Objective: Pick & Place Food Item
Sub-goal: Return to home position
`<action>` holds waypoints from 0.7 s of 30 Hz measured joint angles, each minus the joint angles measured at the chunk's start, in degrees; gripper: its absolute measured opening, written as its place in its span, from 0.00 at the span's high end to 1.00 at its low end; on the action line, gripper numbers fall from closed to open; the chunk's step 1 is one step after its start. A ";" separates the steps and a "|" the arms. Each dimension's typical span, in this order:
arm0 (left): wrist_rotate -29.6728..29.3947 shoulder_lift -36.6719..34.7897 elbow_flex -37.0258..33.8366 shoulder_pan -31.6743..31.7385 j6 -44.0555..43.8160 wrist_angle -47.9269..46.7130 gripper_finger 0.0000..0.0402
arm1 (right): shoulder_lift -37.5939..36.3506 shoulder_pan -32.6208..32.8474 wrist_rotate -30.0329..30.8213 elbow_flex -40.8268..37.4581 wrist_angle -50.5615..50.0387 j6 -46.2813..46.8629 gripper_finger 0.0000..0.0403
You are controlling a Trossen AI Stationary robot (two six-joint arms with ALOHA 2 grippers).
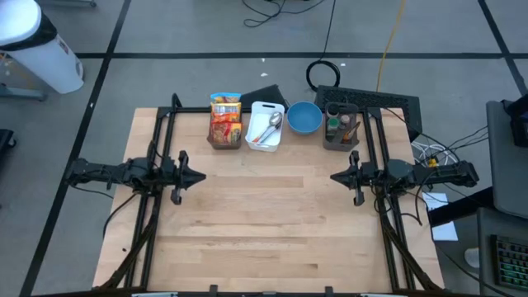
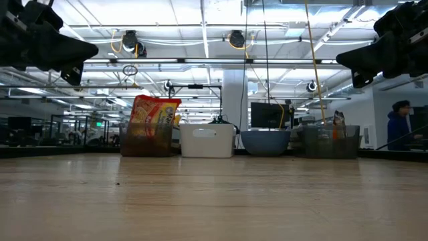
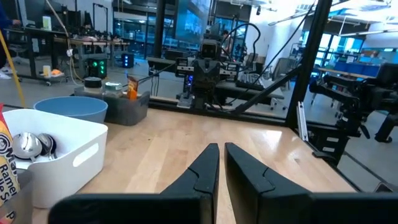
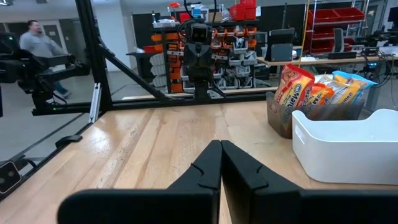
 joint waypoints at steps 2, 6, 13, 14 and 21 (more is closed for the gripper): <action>0.00 0.00 0.00 0.00 -0.07 0.23 0.91 | 0.01 0.00 -0.02 0.00 0.00 0.00 1.00; 0.00 0.00 0.00 0.00 -0.02 0.33 0.91 | 0.00 0.00 -0.01 0.00 -0.01 0.00 1.00; 0.00 0.00 0.00 0.00 -0.02 0.50 0.91 | 0.01 0.00 -0.02 0.00 0.00 0.00 1.00; 0.02 0.00 0.00 0.00 -0.02 0.50 0.91 | 0.00 0.00 0.00 0.00 0.00 0.00 1.00; 0.02 0.00 0.00 0.00 0.00 0.53 0.91 | 0.01 0.00 -0.01 0.01 0.00 0.01 1.00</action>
